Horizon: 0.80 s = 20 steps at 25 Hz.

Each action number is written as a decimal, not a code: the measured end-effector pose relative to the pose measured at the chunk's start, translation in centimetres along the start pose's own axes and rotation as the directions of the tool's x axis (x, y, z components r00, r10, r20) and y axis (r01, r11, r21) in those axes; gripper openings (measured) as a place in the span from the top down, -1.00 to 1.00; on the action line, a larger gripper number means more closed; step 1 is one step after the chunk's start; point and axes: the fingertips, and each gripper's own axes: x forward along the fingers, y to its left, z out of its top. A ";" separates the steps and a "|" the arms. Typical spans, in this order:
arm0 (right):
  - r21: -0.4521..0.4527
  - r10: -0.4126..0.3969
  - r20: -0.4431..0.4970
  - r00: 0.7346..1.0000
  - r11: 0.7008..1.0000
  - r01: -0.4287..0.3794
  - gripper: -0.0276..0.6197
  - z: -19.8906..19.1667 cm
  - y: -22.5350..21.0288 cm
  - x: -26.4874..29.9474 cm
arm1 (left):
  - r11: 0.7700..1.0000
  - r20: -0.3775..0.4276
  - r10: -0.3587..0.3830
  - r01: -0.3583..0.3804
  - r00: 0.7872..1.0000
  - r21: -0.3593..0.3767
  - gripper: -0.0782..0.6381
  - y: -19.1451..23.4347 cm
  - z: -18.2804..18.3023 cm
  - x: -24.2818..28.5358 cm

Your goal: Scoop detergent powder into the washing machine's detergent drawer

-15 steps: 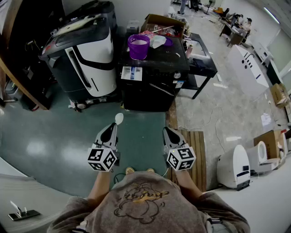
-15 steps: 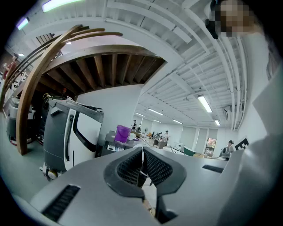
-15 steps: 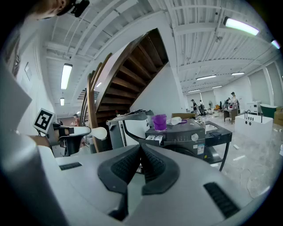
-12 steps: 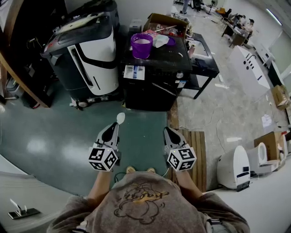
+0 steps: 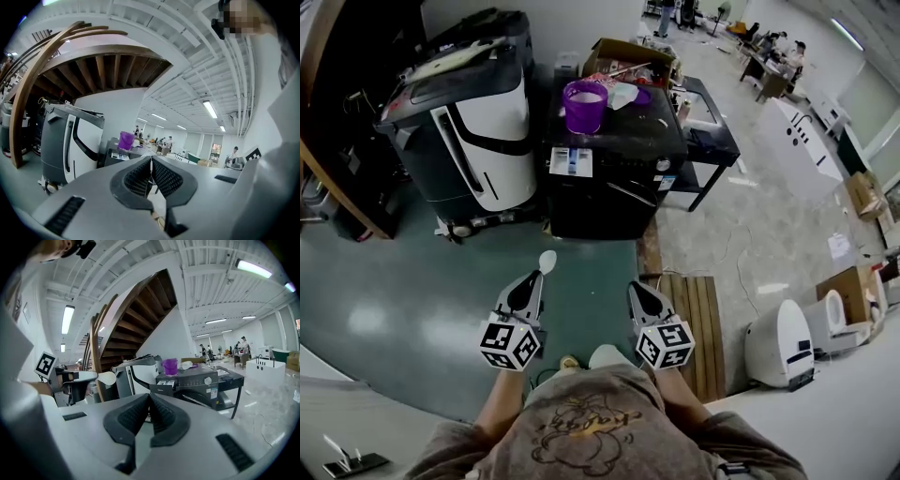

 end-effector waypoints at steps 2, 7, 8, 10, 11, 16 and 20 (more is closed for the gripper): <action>0.004 -0.018 0.003 1.000 1.000 0.018 0.94 0.0 -0.1 -0.3 | 1.000 0.000 -0.014 0.014 1.000 0.000 0.71 -0.1 0.0 0.1; 0.001 -0.042 0.009 0.999 0.999 0.042 0.94 0.1 -0.4 -0.2 | 0.999 0.009 -0.041 0.041 0.999 0.006 0.71 0.1 0.4 1.1; 0.002 -0.045 0.008 0.999 0.999 0.045 0.94 0.0 -0.6 0.0 | 0.999 0.011 -0.043 0.043 0.999 0.005 0.71 0.2 0.4 1.3; 0.005 -0.049 0.007 0.999 0.999 0.049 0.94 -0.2 -0.8 0.6 | 0.999 0.013 -0.046 0.046 0.999 0.003 0.71 0.6 0.3 1.9; 0.007 -0.049 0.007 0.999 0.999 0.049 0.94 -0.2 -1.0 1.1 | 0.999 0.013 -0.046 0.046 0.999 0.002 0.71 0.9 0.3 2.3; 0.011 -0.039 0.011 0.999 0.999 0.039 0.94 0.7 -2.2 4.3 | 0.999 0.010 -0.040 0.040 0.999 0.004 0.71 2.4 0.7 4.9; 0.004 -0.026 0.016 1.000 1.000 0.026 0.94 1.7 -3.6 7.2 | 1.000 0.015 -0.029 0.029 0.999 0.008 0.71 3.7 1.2 7.7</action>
